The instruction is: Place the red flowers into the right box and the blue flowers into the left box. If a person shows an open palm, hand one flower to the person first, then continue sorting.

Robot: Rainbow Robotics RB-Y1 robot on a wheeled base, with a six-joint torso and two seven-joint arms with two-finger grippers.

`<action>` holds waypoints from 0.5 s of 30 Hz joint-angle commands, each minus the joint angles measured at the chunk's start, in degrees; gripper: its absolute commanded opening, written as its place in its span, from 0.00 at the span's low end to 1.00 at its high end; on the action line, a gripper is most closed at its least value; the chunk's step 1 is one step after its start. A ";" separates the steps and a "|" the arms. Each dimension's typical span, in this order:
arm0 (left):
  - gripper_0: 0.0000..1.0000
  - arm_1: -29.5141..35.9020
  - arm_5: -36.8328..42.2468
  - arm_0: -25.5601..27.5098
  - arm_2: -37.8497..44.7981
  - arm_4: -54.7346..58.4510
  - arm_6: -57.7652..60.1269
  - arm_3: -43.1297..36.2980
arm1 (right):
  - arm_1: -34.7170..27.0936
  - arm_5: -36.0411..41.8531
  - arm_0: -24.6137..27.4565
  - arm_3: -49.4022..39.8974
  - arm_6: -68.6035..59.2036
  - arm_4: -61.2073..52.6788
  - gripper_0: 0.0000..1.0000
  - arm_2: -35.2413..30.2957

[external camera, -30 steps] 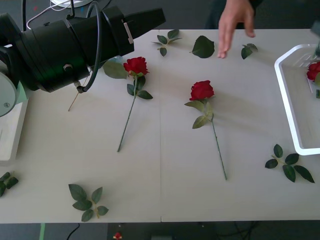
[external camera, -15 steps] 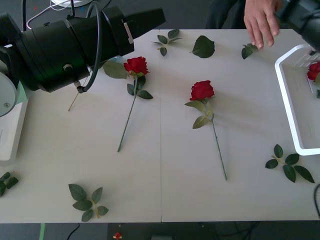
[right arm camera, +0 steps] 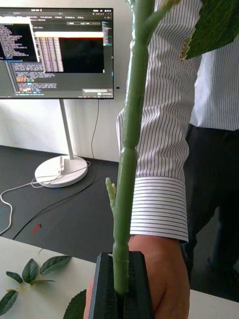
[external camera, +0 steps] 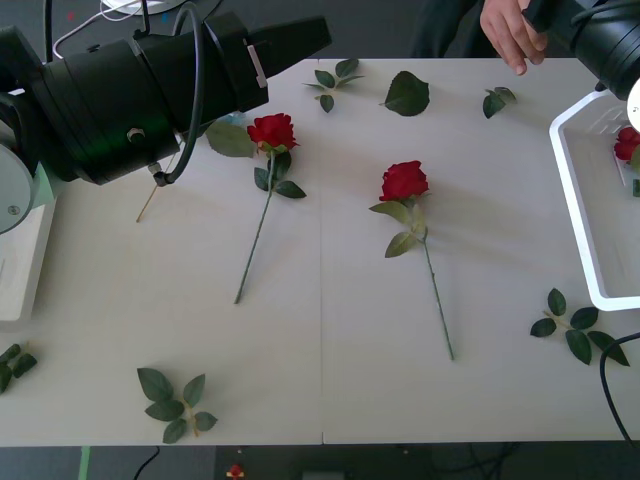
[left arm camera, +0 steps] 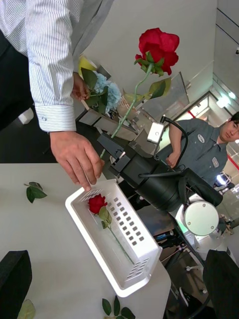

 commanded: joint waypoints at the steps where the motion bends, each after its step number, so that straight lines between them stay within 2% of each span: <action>1: 1.00 -0.64 -0.70 -1.41 -0.18 0.54 -3.78 -1.52 | 0.92 -0.72 -2.46 -0.63 0.95 -1.24 0.79 0.41; 2: 1.00 -0.64 -0.70 -1.41 -0.18 0.54 -3.78 -1.52 | 0.92 -0.72 -2.46 -0.63 0.95 -1.51 1.00 0.41; 10: 1.00 -0.64 -0.70 -1.41 -0.18 0.54 -3.78 -1.52 | 0.92 -0.72 -2.02 -0.63 0.95 -2.56 1.00 0.41; 15: 1.00 -0.82 -0.61 -0.27 -0.97 0.63 -3.78 -1.08 | -0.05 2.62 -1.41 -0.63 1.21 -7.66 1.00 0.41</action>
